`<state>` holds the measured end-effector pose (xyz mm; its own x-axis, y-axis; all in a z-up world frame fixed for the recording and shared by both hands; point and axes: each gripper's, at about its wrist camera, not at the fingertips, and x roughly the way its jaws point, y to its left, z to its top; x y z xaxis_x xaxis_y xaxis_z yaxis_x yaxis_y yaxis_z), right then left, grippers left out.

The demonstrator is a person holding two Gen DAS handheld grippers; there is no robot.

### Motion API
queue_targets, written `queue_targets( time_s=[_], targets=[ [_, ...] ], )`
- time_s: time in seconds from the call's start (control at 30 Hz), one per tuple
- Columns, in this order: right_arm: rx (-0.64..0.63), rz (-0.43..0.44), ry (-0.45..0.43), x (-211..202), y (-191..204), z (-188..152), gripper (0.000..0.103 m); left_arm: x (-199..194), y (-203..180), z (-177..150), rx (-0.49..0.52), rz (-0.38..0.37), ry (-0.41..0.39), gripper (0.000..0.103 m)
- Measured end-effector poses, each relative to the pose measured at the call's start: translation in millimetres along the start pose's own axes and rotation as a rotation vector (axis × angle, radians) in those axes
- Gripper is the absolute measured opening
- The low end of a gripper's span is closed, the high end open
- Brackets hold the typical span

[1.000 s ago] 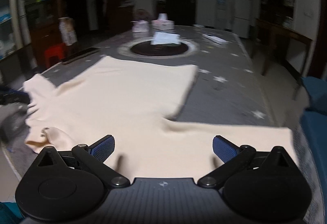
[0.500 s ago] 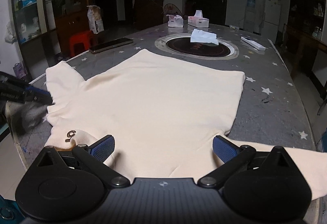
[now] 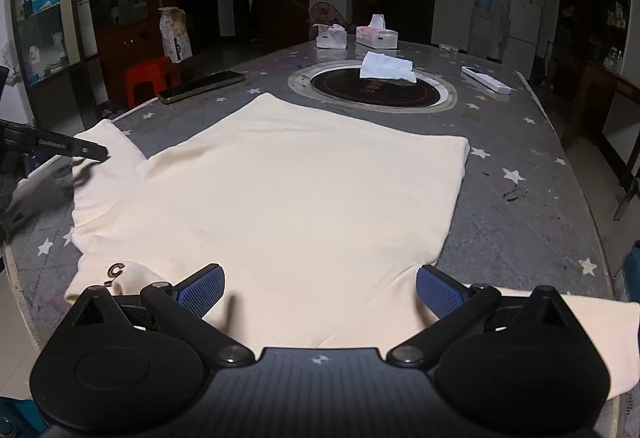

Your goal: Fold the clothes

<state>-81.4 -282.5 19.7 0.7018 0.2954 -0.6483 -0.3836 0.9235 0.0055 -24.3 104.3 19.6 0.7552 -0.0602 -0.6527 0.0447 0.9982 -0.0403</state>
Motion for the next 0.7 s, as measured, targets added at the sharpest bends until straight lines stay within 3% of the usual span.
queue_targets(
  time_s=[0.2,0.47,0.6,0.7],
  targets=[
    [0.005,0.006,-0.006,5,0,4,0.103,15,17,4,0.010,0.088,-0.015,0.032],
    [-0.003,0.011,0.013,8,3,2,0.103,16,35,8,-0.039,0.138,-0.007,0.035],
    [0.002,0.015,0.004,9,3,4,0.103,4,23,9,-0.050,0.097,-0.023,0.035],
    [-0.009,0.009,0.036,17,6,0,0.103,-6,-4,8,-0.013,0.015,-0.036,0.039]
  ],
)
